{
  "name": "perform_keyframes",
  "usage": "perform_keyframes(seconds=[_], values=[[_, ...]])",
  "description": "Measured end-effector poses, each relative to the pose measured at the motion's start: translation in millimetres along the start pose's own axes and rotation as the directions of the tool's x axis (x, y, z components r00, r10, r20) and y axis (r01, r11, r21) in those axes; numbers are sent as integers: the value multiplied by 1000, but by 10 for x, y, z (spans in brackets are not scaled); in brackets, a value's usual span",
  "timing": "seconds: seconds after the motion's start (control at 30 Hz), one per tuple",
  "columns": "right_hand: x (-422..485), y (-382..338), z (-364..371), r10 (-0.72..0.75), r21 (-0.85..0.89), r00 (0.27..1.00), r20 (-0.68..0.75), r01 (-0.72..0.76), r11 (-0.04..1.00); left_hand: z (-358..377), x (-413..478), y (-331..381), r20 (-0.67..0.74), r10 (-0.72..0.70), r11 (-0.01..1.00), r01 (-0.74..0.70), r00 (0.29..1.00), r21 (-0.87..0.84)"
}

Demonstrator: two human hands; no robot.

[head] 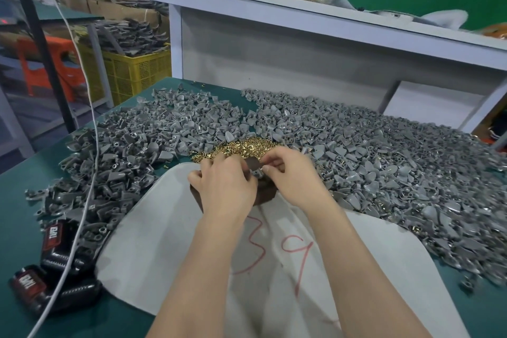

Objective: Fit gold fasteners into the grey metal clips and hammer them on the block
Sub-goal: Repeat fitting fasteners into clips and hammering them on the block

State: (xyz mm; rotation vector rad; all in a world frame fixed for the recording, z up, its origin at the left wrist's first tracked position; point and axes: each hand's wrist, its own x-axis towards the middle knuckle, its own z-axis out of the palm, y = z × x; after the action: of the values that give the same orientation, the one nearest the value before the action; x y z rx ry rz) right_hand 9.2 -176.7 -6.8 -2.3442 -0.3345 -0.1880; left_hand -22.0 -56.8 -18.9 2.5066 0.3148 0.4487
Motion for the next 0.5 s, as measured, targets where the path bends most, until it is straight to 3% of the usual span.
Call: perform_keyframes(seconds=[0.2, 0.5], values=[[-6, 19, 32, 10, -62, 999, -50, -13, 998, 25, 4, -1, 9, 12, 1000, -12, 1000, -6], [-33, 19, -92, 55, -9, 998, -37, -55, 998, 17, 21, -9, -9, -7, 1000, 7, 1000, -9]])
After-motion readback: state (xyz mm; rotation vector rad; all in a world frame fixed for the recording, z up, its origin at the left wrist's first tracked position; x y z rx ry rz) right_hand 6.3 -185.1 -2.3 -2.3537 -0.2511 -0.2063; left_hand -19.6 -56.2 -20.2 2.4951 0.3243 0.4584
